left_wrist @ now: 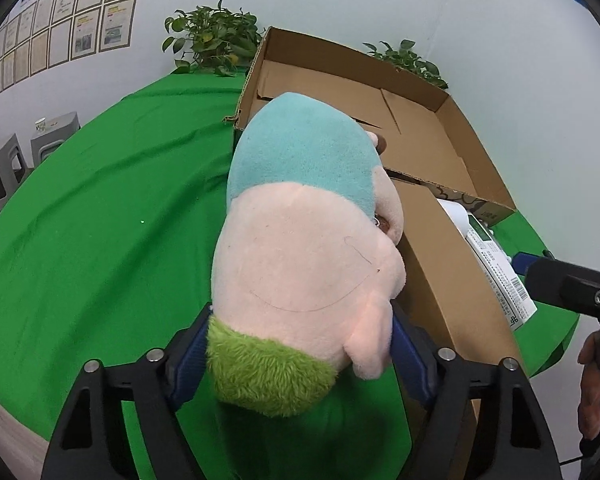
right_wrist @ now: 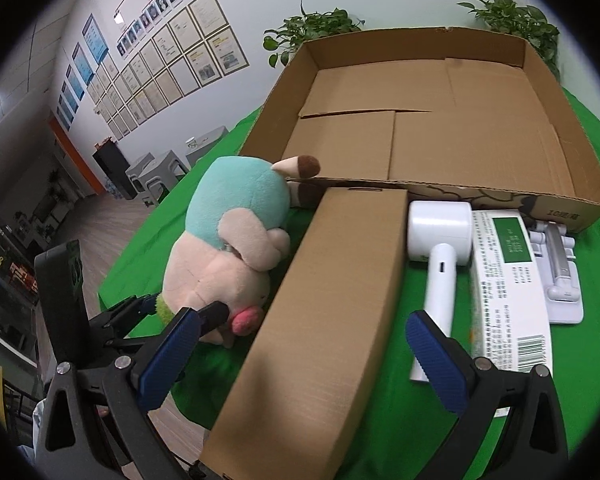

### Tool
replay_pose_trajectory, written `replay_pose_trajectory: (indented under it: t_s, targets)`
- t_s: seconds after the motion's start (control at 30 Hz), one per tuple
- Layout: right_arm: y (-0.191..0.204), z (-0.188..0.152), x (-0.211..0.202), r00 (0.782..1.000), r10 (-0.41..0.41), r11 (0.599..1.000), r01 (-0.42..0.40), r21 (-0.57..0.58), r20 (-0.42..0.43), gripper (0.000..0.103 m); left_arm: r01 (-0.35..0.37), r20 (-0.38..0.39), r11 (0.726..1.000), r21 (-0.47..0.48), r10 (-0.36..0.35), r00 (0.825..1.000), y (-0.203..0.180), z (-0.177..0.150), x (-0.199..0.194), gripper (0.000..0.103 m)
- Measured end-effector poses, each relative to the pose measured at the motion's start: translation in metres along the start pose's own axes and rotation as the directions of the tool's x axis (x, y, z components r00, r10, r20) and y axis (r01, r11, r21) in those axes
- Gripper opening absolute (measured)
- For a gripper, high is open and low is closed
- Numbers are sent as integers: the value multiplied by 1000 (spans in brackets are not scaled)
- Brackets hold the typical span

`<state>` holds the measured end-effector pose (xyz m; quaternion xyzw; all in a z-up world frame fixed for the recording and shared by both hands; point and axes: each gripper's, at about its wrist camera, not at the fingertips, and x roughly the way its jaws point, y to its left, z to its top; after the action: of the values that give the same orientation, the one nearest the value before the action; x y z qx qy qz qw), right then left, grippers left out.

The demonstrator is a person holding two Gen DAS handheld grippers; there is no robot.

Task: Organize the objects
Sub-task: 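Lift the plush pig with the left gripper and carry it over the open box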

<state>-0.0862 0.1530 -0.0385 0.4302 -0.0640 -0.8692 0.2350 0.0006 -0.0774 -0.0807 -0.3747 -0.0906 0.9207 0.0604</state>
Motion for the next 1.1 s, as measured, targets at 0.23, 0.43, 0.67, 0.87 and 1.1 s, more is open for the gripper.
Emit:
replay_pose_trajectory:
  t_s: [0.23, 0.43, 0.67, 0.87, 1.1]
  targets:
    - [36, 31, 27, 994, 95, 994, -97, -43, -55, 102, 53, -39, 996, -72, -56, 998, 10, -6, -23, 67]
    - [70, 42, 78, 972, 147, 985, -161, -65, -183, 102, 45, -52, 994, -103, -51, 997, 10, -25, -48, 67]
    - [81, 39, 104, 960, 128, 984, -154, -86, -248, 102, 52, -64, 990, -128, -61, 996, 16, -27, -53, 67]
    - [80, 34, 106, 962, 114, 985, -143, -101, -248, 102, 30, -72, 995, -95, -37, 997, 8, -24, -52, 66]
    - [87, 33, 102, 962, 140, 972, -180, -154, -236, 90, -14, -62, 995, -103, 8, 998, 8, -18, -59, 62]
